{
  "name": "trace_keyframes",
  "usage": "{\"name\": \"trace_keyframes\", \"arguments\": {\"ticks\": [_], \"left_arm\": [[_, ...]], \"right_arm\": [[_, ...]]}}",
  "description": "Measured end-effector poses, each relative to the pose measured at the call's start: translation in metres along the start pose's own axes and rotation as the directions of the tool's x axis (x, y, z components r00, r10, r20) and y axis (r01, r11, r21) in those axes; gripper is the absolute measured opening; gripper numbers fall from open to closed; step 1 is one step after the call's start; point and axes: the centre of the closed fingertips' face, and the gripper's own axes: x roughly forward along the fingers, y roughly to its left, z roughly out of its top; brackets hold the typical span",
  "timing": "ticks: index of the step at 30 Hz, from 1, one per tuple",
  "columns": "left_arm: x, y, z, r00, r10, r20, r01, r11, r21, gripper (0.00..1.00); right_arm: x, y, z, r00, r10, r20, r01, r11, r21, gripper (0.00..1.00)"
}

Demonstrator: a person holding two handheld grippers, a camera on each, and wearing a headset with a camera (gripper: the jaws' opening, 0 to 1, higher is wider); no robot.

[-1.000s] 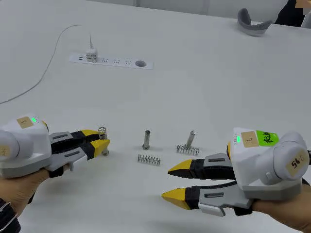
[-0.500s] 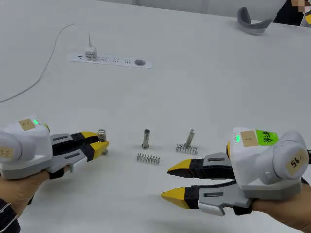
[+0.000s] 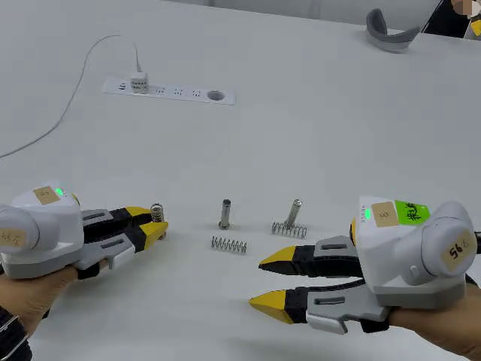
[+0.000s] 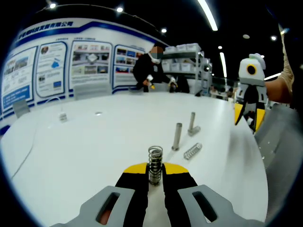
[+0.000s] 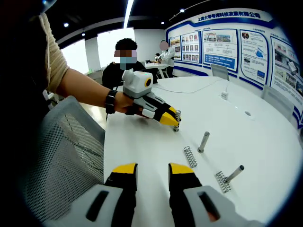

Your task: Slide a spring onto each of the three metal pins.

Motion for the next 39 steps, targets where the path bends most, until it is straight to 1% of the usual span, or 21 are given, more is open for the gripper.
{"name": "trace_keyframes", "arguments": {"ticks": [10,13,17,25,39], "left_arm": [[0.001,0.001,-0.006,0.9998,0.003,-0.022,-0.003,1.000,0.008,0.11],[0.001,0.001,-0.007,0.9997,0.002,-0.022,-0.002,1.000,0.010,0.11],[0.001,0.001,-0.009,0.9993,0.004,-0.036,-0.003,1.000,0.018,0.11],[0.001,0.001,-0.011,0.9992,0.006,-0.041,-0.006,1.000,0.019,0.11],[-0.005,0.003,-0.015,0.9979,0.020,-0.062,-0.020,1.000,0.004,0.16]], "right_arm": [[0.001,0.000,0.000,1.0000,0.000,-0.003,0.000,1.000,-0.001,0.27],[0.001,0.001,0.000,1.0000,0.001,-0.004,-0.001,1.000,-0.001,0.27],[0.001,0.001,-0.001,1.0000,0.001,-0.004,-0.001,1.000,-0.001,0.27],[0.000,0.002,-0.001,1.0000,0.001,-0.003,-0.001,1.000,-0.001,0.27],[0.002,0.003,-0.001,1.0000,0.006,-0.002,-0.006,1.000,-0.001,0.27]]}}
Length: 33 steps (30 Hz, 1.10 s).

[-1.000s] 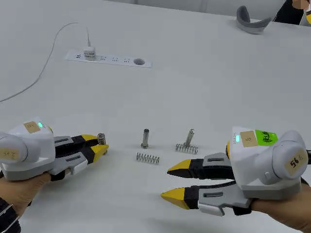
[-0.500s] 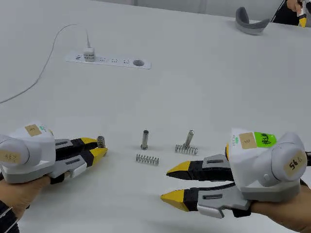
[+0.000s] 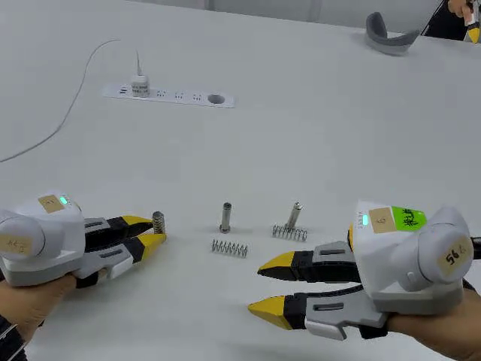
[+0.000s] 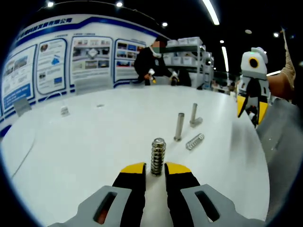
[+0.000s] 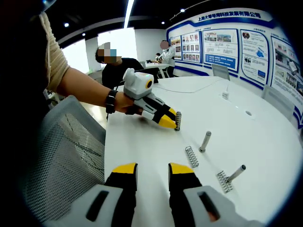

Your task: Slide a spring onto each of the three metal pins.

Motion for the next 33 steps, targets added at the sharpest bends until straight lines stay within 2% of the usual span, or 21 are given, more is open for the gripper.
{"name": "trace_keyframes", "arguments": {"ticks": [10,20,33], "left_arm": [[-0.009,-0.001,0.001,0.9999,0.002,-0.013,-0.002,1.000,-0.007,0.24],[-0.027,-0.003,0.005,0.9999,0.002,-0.014,-0.002,1.000,-0.027,0.30],[-0.045,-0.018,0.011,0.9997,-0.020,-0.016,0.020,1.000,-0.010,0.32]], "right_arm": [[0.001,-0.003,-0.001,1.0000,-0.006,-0.004,0.006,1.000,0.000,0.27],[0.000,-0.013,-0.005,0.9994,-0.030,-0.019,0.030,1.000,0.006,0.27],[0.008,-0.033,-0.010,0.9977,-0.053,-0.043,0.053,0.999,0.004,0.27]]}}
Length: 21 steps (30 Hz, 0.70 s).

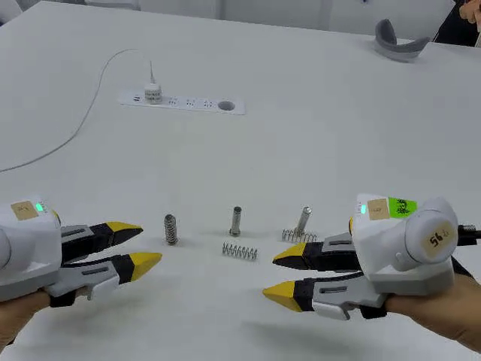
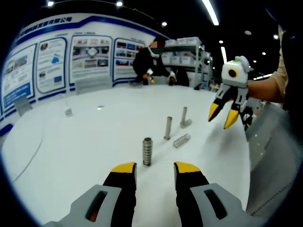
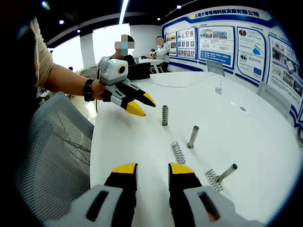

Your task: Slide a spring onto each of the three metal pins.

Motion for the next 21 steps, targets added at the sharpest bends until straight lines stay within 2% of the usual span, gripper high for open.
{"name": "trace_keyframes", "arguments": {"ticks": [21], "left_arm": [[-0.005,-0.026,0.001,0.9988,-0.048,0.002,0.048,0.999,-0.003,0.31]], "right_arm": [[0.032,-0.037,-0.006,0.9989,-0.020,-0.041,0.021,1.000,0.010,0.26]]}}
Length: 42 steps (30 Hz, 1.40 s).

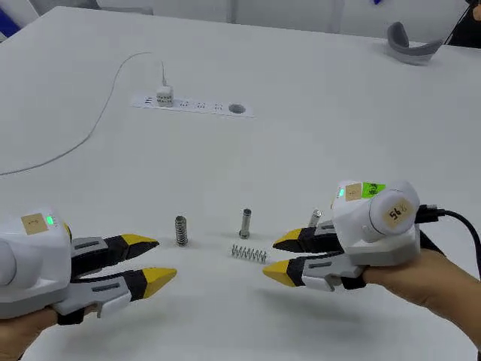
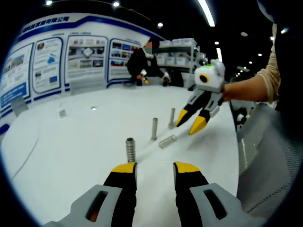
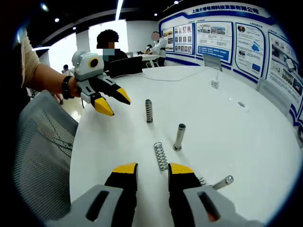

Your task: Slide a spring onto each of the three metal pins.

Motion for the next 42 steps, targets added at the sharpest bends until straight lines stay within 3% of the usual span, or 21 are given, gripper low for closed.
{"name": "trace_keyframes", "arguments": {"ticks": [11,25,42], "left_arm": [[0.003,-0.012,-0.001,0.9996,-0.028,-0.007,0.028,1.000,-0.006,0.30],[0.012,-0.027,0.000,0.9972,-0.072,-0.023,0.072,0.997,0.003,0.28],[0.021,-0.033,0.004,0.9946,-0.100,-0.027,0.101,0.995,0.016,0.27]], "right_arm": [[0.013,-0.012,-0.008,0.9995,0.005,-0.030,-0.005,1.000,0.003,0.24],[0.025,-0.013,-0.015,0.9983,0.020,-0.055,-0.021,1.000,-0.020,0.19],[0.031,-0.013,-0.018,0.9979,0.021,-0.062,-0.025,0.998,-0.058,0.12]]}}
